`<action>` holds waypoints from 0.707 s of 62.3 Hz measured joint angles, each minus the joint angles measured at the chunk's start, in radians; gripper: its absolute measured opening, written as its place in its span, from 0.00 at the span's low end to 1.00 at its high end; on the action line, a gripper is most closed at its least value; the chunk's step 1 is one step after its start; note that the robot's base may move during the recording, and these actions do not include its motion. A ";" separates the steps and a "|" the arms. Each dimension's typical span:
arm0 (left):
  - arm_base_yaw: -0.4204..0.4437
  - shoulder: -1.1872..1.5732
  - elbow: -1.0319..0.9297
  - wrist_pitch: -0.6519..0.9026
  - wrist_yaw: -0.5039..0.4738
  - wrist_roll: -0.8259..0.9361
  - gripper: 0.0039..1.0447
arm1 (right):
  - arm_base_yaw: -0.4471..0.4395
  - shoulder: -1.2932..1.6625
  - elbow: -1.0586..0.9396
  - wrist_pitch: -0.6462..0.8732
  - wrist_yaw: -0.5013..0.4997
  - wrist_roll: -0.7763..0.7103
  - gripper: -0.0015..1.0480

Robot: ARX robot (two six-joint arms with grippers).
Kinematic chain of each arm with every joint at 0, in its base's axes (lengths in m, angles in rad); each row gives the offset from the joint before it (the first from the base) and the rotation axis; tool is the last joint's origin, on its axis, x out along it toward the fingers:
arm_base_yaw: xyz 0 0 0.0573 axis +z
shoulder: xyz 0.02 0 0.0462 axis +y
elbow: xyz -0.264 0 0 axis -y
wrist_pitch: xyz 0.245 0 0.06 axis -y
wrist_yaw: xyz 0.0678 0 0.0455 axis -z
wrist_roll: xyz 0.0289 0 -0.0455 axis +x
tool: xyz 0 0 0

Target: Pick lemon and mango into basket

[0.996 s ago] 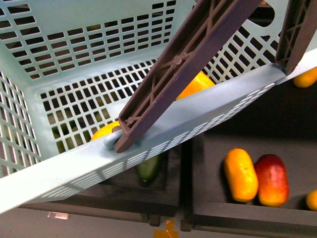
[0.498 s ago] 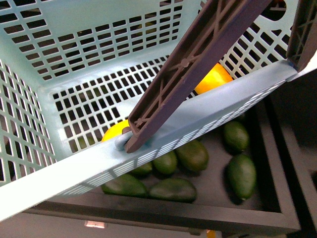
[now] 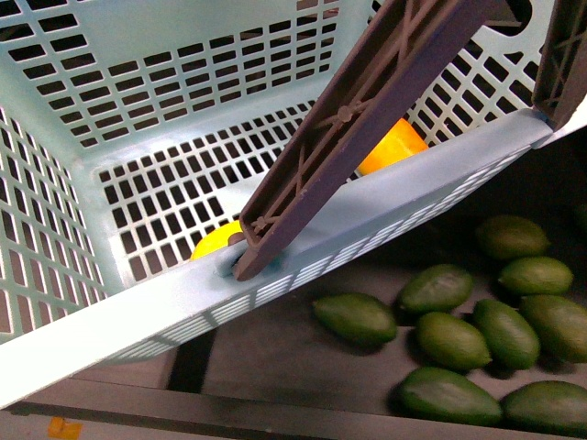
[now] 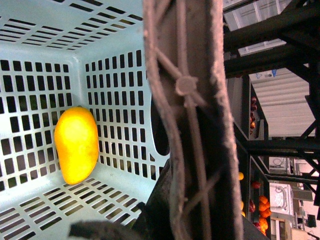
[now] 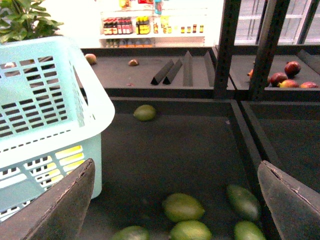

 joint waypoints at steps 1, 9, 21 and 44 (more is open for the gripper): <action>0.000 0.000 0.000 0.000 0.000 0.000 0.04 | 0.000 0.000 0.000 0.000 0.000 0.000 0.92; 0.000 0.000 0.000 0.000 -0.001 0.000 0.04 | 0.000 -0.001 0.000 0.000 0.001 0.000 0.92; 0.016 -0.003 0.000 0.000 -0.036 0.014 0.04 | -0.003 0.000 0.000 0.000 -0.009 0.000 0.92; 0.064 0.212 0.139 0.055 -0.521 -0.019 0.04 | -0.003 0.000 0.000 0.000 0.000 0.000 0.92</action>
